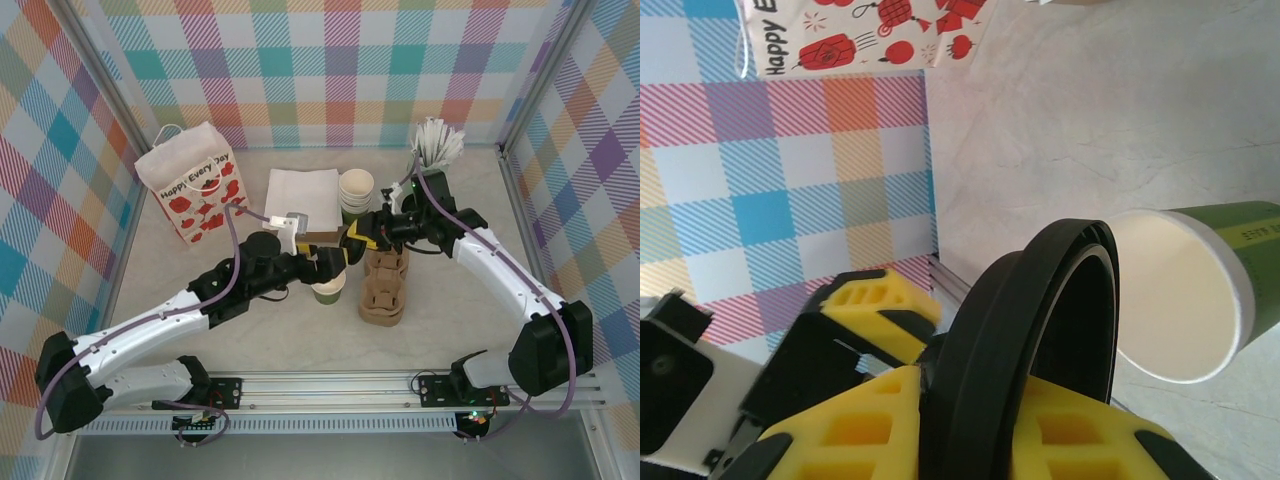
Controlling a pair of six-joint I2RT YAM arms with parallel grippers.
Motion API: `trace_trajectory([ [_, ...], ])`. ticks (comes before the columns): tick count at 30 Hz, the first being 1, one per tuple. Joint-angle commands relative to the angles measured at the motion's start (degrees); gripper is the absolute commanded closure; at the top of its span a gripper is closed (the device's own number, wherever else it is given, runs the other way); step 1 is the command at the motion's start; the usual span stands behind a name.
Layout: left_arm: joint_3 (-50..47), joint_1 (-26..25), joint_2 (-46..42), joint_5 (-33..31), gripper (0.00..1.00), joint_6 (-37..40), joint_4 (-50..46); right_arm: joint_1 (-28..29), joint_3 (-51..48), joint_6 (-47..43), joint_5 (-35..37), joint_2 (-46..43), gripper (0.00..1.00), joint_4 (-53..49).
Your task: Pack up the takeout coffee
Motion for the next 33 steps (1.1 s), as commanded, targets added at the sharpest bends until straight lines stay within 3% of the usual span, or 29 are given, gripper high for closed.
trace_trajectory([
  [1,-0.5,0.4,1.1,2.4,0.02,-3.1,4.4,0.4,-0.6,-0.7,-3.4,-2.0,0.84,2.1],
  [9,-0.3,0.4,3.7,2.4,0.05,-4.5,6.0,1.5,-1.2,-0.5,-4.3,-3.4,0.84,1.9],
  [22,-0.6,0.5,4.1,2.4,0.19,-4.9,7.0,3.2,-0.6,-0.5,-5.1,-3.7,0.84,1.6],
  [33,-0.2,0.5,4.4,3.0,0.23,-4.8,6.7,4.7,-0.4,0.2,-4.8,-3.9,0.83,2.4],
])
